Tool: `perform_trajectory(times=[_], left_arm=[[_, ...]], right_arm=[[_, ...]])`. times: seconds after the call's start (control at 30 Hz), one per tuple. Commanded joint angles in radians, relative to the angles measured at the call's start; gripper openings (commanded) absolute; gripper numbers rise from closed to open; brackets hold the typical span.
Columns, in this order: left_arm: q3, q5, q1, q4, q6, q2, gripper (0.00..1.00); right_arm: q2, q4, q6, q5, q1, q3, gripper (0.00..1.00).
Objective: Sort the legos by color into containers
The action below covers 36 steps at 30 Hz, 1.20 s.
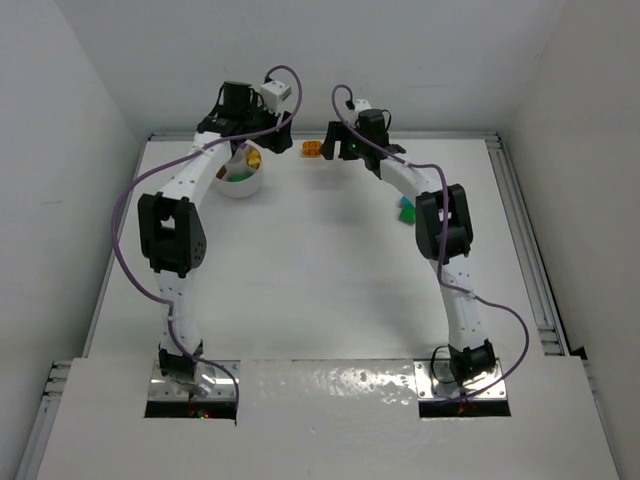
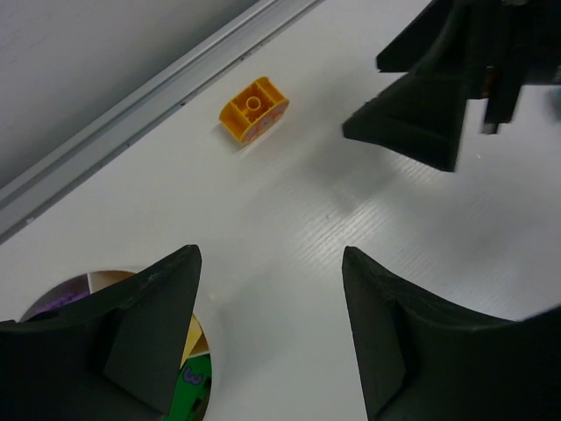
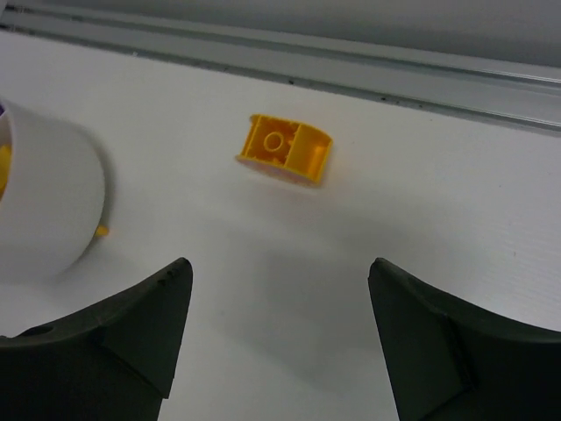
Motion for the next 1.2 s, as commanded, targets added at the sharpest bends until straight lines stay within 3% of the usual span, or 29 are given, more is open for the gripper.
perform_trajectory(times=[0.0,0.03,0.13,0.3,0.43,0.6,0.63,0.67,0.77,0.93,1.17], left_arm=[[0.021,0.069,-0.001,0.093,-0.036,0.021,0.64],[0.033,0.074,-0.001,0.087,-0.025,0.041,0.64],[0.067,0.062,-0.001,0.040,-0.010,0.061,0.64],[-0.056,0.039,-0.001,0.069,-0.022,0.044,0.64],[-0.027,0.077,-0.007,0.226,-0.111,0.136,0.67],[0.241,0.092,-0.044,0.372,-0.123,0.375,0.72],[0.313,0.088,-0.045,0.407,-0.102,0.403,0.76],[0.329,0.059,-0.047,0.432,-0.091,0.435,0.86],[0.322,0.030,-0.048,0.530,-0.022,0.469,0.99],[0.320,-0.042,-0.051,0.653,-0.094,0.538,1.00],[0.309,-0.147,-0.053,0.883,-0.360,0.595,0.96]], right_arm=[[0.016,0.317,0.159,0.091,-0.001,0.080,0.79],[0.033,0.366,0.208,0.117,0.001,0.072,0.77],[0.086,0.520,0.330,0.248,-0.002,0.077,0.55],[0.253,0.605,0.598,0.334,0.001,0.239,0.32],[0.344,0.677,0.703,0.348,-0.001,0.235,0.40],[0.182,0.698,0.556,0.304,-0.008,0.028,0.44],[0.154,0.703,0.552,0.302,-0.018,-0.009,0.45],[0.099,0.715,0.553,0.301,-0.025,-0.084,0.45],[0.006,0.775,0.564,0.287,-0.051,-0.220,0.48],[-0.067,0.726,0.483,0.227,-0.067,-0.298,0.49],[-0.147,0.730,0.478,0.108,-0.067,-0.420,0.49]])
